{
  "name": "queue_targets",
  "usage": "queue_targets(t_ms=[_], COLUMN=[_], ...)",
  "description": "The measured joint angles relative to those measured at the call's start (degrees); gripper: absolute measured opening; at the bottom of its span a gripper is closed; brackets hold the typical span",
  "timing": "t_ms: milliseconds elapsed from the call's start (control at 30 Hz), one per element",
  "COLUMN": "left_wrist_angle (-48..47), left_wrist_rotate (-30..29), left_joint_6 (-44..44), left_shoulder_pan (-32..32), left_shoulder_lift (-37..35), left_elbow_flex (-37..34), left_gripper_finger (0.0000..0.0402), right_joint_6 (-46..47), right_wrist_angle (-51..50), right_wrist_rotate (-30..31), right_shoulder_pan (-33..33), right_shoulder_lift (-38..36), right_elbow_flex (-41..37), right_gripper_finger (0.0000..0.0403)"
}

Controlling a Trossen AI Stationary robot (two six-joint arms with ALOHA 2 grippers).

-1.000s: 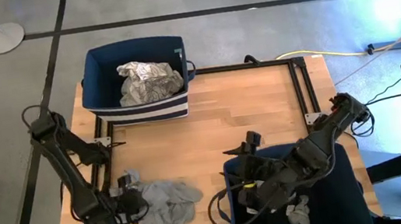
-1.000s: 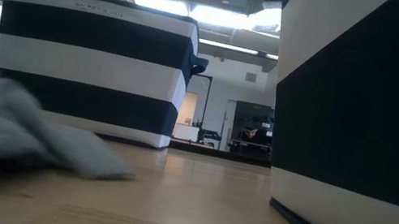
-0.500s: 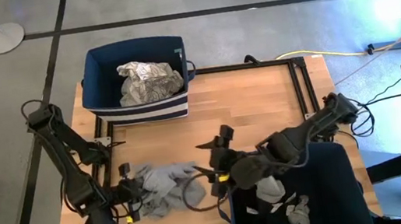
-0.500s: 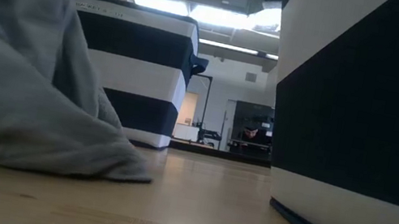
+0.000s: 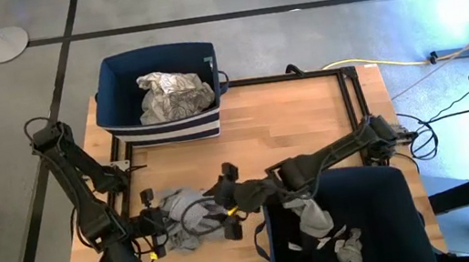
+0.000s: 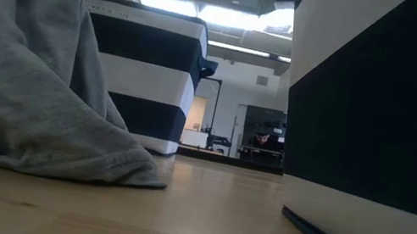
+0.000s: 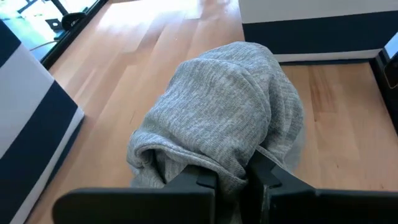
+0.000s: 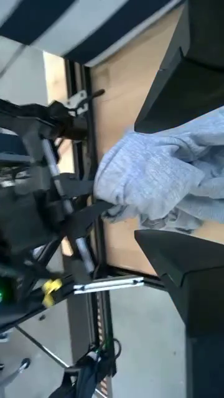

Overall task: Sort clothes
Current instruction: Put the gray shirt into the bottom blue laundry organizer

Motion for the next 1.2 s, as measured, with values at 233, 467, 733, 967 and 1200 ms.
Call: queue_targets(t_ms=[233,467,733,967,1200], left_wrist_angle=[0.8,0.8,1.9,6.1,6.1], left_wrist_rotate=[-0.6,-1.6,-2.6,-3.6,-3.6], left_joint_6=[0.7,0.7,2.3,7.4,7.2], left_shoulder_pan=[0.0,-0.1,-0.1,-0.1,-0.1], left_shoulder_lift=[0.0,0.0,0.0,0.0,0.0], left_elbow_flex=[0.0,0.0,0.0,0.0,0.0], left_gripper_finger=[0.0019,0.0020,0.0020,0.0021,0.0027], right_joint_6=[0.9,0.5,0.7,0.6,0.5], right_wrist_angle=[2.5,7.1,11.8,14.3,13.6], right_wrist_rotate=[0.2,0.5,0.3,0.4,-0.1], right_shoulder_pan=[-1.7,-1.7,-2.0,-2.0,-1.9], right_shoulder_lift=[5.4,10.5,14.3,15.2,15.1], right_elbow_flex=[0.0,0.0,0.4,0.3,1.0], right_gripper_finger=[0.0321,0.0366,0.0367,0.0355,0.0347])
